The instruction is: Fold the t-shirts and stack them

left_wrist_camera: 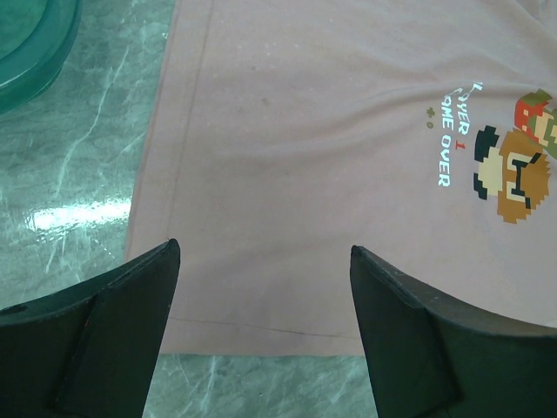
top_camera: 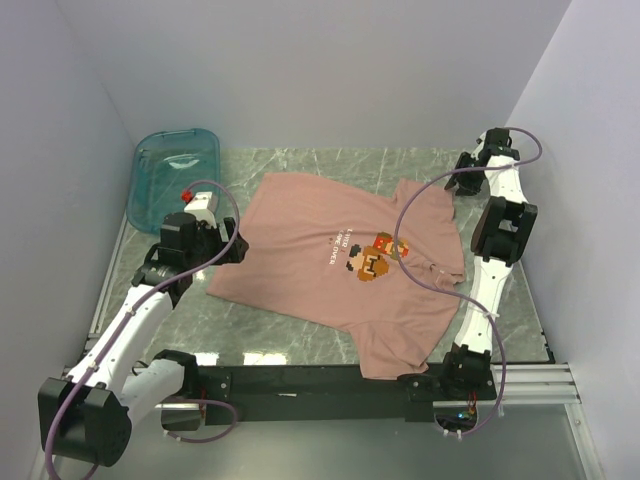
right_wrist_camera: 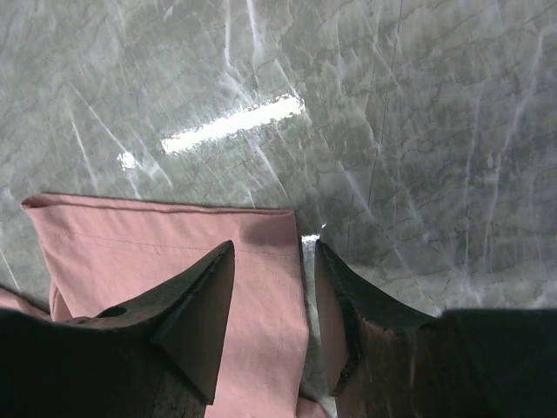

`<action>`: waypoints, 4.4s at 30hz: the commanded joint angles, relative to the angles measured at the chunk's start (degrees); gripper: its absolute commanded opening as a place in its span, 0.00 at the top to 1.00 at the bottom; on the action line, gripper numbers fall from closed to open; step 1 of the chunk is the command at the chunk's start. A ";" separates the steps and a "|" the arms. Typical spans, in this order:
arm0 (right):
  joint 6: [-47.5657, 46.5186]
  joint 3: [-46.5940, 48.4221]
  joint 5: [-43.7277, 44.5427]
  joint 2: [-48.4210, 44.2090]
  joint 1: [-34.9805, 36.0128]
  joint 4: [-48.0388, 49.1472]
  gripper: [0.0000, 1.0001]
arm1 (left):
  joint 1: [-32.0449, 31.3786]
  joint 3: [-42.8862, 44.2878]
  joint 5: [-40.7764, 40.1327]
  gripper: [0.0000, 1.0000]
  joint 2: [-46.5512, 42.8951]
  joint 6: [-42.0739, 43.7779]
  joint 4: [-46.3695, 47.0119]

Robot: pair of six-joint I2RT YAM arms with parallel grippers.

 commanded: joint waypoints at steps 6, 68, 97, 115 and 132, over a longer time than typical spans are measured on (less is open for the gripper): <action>0.74 3.18 -0.36 1.87 -0.05 -2.19 0.53 | -0.09 2.39 -1.02 0.16 0.10 1.04 2.28; -2.34 7.40 -4.15 4.59 0.30 -5.79 0.69 | -0.09 2.57 -0.76 0.16 0.63 1.13 2.19; -3.39 -34.69 -10.83 -26.51 -4.17 18.19 1.00 | -0.01 2.83 5.47 0.20 4.23 -0.80 3.51; -6.03 -53.15 -19.08 -38.47 -8.40 22.68 1.00 | -8.53 8.10 1.10 0.41 30.33 -9.58 -5.62; -7.08 -54.30 -22.34 -41.02 -10.42 21.37 1.00 | -23.28 -1.20 10.92 0.53 26.83 -23.74 -18.37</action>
